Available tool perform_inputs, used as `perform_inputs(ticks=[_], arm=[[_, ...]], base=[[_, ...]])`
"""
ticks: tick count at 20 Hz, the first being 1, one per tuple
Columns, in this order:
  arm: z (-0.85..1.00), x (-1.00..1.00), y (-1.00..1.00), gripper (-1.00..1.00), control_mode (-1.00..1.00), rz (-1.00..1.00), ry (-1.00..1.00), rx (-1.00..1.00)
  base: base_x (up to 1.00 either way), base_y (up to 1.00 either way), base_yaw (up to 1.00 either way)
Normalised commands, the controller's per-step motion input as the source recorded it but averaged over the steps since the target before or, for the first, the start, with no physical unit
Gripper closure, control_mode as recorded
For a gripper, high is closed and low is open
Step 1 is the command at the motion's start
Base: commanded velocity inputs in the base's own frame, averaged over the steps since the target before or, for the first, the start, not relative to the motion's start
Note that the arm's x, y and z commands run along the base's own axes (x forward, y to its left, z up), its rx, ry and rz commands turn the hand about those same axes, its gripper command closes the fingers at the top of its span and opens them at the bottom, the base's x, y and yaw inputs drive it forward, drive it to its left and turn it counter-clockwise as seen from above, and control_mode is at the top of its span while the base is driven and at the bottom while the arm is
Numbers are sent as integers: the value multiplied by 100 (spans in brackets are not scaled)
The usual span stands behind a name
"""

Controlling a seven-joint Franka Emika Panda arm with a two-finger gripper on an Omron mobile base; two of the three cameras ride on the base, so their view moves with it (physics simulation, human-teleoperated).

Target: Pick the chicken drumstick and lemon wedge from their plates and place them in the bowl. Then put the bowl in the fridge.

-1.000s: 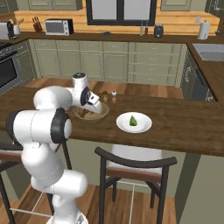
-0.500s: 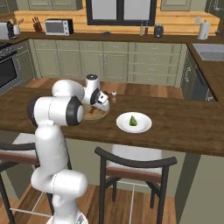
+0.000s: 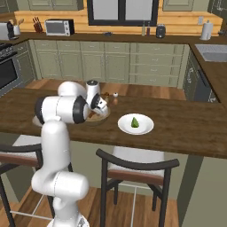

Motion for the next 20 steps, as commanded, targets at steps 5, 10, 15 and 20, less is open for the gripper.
perform_inputs(ticks=[5,10,15,20], arm=[[-38,35,11,100,-100,-6,0,0],[-27,29,2,-100,-100,-2,0,0],[-9,8,0,-100,-100,0,0,1],[-2,0,10,-100,-100,0,0,5]], base=[[0,0,0],[0,0,0],[0,0,0],[0,0,0]])
